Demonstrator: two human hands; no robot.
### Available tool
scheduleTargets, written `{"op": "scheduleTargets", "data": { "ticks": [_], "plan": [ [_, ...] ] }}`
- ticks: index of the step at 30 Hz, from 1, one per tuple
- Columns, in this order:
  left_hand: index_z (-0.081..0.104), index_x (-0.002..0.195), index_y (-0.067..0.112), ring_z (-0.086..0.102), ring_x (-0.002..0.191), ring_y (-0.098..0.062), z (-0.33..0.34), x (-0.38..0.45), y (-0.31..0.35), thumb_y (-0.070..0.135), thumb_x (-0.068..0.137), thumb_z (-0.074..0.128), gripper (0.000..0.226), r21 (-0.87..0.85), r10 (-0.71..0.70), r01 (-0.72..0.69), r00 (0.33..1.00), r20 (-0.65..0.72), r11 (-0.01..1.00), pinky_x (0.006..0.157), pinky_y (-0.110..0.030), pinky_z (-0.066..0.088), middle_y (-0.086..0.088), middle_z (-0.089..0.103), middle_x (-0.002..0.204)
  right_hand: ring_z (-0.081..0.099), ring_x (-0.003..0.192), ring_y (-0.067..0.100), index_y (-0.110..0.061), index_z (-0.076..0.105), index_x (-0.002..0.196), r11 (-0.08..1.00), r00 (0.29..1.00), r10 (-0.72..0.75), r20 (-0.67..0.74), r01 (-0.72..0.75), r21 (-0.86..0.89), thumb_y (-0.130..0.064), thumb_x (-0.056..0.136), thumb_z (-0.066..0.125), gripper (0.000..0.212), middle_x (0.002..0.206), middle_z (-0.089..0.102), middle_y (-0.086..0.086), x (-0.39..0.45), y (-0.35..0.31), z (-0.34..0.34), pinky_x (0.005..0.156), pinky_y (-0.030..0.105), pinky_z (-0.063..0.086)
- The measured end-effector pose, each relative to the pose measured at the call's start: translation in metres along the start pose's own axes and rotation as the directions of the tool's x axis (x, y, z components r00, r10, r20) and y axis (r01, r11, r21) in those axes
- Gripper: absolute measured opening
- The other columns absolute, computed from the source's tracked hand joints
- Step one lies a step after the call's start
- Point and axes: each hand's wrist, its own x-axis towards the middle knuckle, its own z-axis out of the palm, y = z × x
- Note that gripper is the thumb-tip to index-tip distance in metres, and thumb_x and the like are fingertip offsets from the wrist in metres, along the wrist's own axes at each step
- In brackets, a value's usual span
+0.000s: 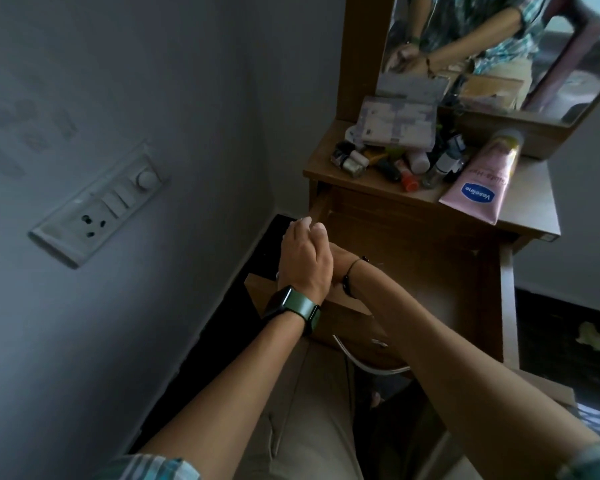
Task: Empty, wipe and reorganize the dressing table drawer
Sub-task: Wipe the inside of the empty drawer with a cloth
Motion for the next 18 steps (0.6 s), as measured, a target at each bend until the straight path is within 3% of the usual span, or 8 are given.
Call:
{"op": "scheduleTargets", "data": {
  "ticks": [2,4,8,10,12,14,16,18],
  "plan": [
    [0.050,0.129,0.001,0.049,0.121,-0.024,-0.001,-0.001,0.000,0.028,0.096,0.030,0.047,-0.041,-0.004,0.003,1.000,-0.025,0.999,0.095,-0.024,0.035,-0.014,0.054,0.131,0.053,0.069,0.015,-0.013,0.053,0.078,0.999,0.999,0.037,-0.010,-0.037,0.012,-0.014,0.093,0.051,0.015,0.076,0.052,0.000,-0.007,-0.003,-0.004,0.062,0.027,0.048],
    [0.053,0.125,0.000,0.051,0.118,-0.026,-0.003,-0.002,-0.001,0.033,0.091,0.027,0.054,-0.068,-0.005,0.001,0.999,-0.052,0.998,0.094,-0.025,0.036,-0.015,0.056,0.127,0.054,0.053,0.008,-0.010,0.054,0.097,0.999,0.998,0.032,0.063,-0.034,0.032,-0.014,0.093,0.050,0.007,0.074,0.054,-0.001,-0.023,-0.005,-0.014,0.048,0.020,0.044],
    [0.055,0.122,-0.001,0.051,0.118,-0.026,-0.004,0.003,-0.004,0.019,0.099,0.033,0.037,-0.103,-0.046,0.039,0.997,-0.068,0.994,0.090,-0.021,0.033,-0.016,0.057,0.127,0.059,0.069,0.017,-0.004,0.057,0.109,0.905,0.950,0.188,0.249,-0.069,-0.420,-0.010,0.089,0.048,0.023,0.092,0.063,0.008,-0.028,-0.006,-0.041,0.062,0.029,0.049],
    [0.056,0.121,-0.001,0.051,0.117,-0.026,-0.004,0.004,-0.004,0.017,0.099,0.034,0.036,-0.104,-0.048,0.040,0.997,-0.066,0.994,0.086,-0.018,0.032,-0.016,0.057,0.126,0.053,0.069,0.015,-0.008,0.062,0.089,0.876,0.946,0.202,0.254,-0.059,-0.478,-0.012,0.086,0.052,0.011,0.094,0.060,0.008,-0.026,-0.007,-0.039,0.065,0.028,0.046],
    [0.057,0.120,0.000,0.051,0.117,-0.027,-0.003,0.003,-0.004,0.017,0.099,0.034,0.036,-0.096,-0.034,0.027,0.997,-0.071,0.995,0.087,-0.019,0.032,-0.016,0.058,0.126,0.051,0.061,0.012,-0.015,0.057,0.068,0.943,0.962,0.145,0.229,-0.065,-0.326,-0.016,0.088,0.053,0.020,0.079,0.059,0.006,-0.023,-0.006,-0.027,0.061,0.027,0.045],
    [0.057,0.120,0.001,0.052,0.117,-0.027,-0.003,0.002,-0.003,0.018,0.099,0.034,0.036,-0.087,-0.028,0.022,0.997,-0.075,0.996,0.090,-0.023,0.033,-0.015,0.058,0.126,0.049,0.046,0.009,-0.014,0.053,0.062,0.981,0.973,0.180,0.142,-0.167,-0.099,-0.018,0.091,0.050,0.029,0.060,0.054,0.002,-0.022,-0.001,-0.016,0.047,0.022,0.042],
    [0.058,0.120,0.002,0.052,0.115,-0.027,-0.002,0.002,-0.001,0.023,0.098,0.032,0.039,-0.060,-0.014,0.010,0.998,-0.068,0.998,0.090,-0.026,0.038,-0.015,0.058,0.125,0.045,0.035,0.012,-0.009,0.052,0.060,0.928,0.949,0.304,0.088,-0.316,0.198,-0.020,0.091,0.049,0.033,0.048,0.049,0.003,-0.020,0.010,-0.012,0.039,0.021,0.037],
    [0.059,0.118,0.003,0.053,0.113,-0.027,-0.001,0.002,-0.001,0.024,0.098,0.032,0.039,-0.007,0.001,-0.001,0.999,-0.049,1.000,0.088,-0.028,0.039,-0.014,0.059,0.123,0.046,0.042,0.015,-0.010,0.051,0.066,0.887,0.937,0.338,0.084,-0.347,0.303,-0.022,0.091,0.048,0.029,0.053,0.050,0.005,-0.019,0.012,-0.010,0.040,0.022,0.038]
  ]
}}
